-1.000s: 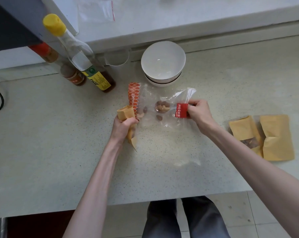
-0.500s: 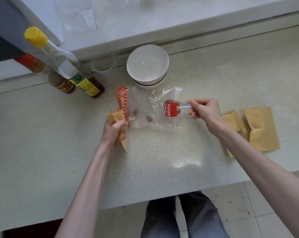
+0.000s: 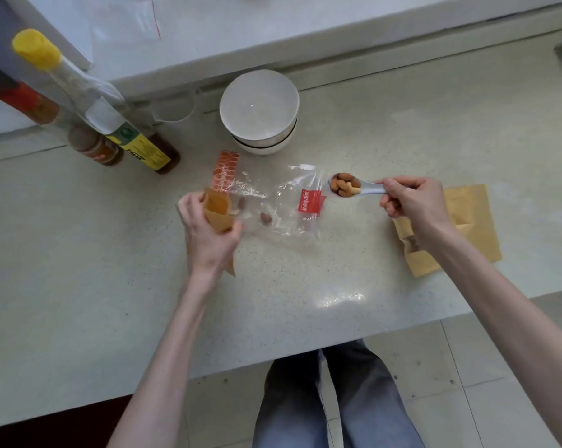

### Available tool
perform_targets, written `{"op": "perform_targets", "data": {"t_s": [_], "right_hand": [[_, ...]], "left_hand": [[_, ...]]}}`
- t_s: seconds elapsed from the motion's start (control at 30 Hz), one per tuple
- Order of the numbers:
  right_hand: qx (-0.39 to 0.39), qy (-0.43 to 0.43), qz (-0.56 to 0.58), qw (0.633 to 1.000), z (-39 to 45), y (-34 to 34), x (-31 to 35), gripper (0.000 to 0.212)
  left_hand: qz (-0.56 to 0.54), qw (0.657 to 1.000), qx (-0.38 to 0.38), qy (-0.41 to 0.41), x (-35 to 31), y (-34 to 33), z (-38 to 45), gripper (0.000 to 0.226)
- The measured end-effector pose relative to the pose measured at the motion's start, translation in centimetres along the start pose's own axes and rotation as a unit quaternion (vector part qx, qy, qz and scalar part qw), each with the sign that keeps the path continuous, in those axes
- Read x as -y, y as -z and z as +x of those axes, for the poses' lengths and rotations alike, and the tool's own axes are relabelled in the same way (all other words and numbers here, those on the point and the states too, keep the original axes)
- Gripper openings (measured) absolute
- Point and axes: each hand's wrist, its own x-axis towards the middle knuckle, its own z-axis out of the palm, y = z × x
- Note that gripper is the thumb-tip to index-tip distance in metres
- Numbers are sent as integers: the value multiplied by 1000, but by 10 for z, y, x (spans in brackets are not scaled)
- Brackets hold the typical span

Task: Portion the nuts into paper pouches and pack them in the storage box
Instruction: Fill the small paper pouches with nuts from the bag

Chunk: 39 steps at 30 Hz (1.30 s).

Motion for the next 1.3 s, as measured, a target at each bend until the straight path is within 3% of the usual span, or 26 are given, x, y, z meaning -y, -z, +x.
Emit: {"op": "perform_targets", "data": {"t_s": [0.1,0.17,0.47,0.73,1.07,1.3], "right_hand": [[22,17,-9,1000,-15,-3,21,18],[42,29,-18,999,-28,-9,38,18],[107,90,-92,986,-82,-35,91,19],[56,192,-198,960,-97,-53,104,24],[63,291,-255,920,-104,-66,114,25],[2,238,-150,960,-79,-59,98,19]], "left_hand": [[63,988,18,-137,-9,-7,-12,62],[70,982,21,-175,-15,-11,-17,58],[56,979,-27,-194,-32,-21,-25,48],[25,974,-33,-224,-44,-26,-33,48],[-11,979,-10,-201,-41,-27,-32,54],[-31,988,-1,-151,-25,-13,-21,54]]}}
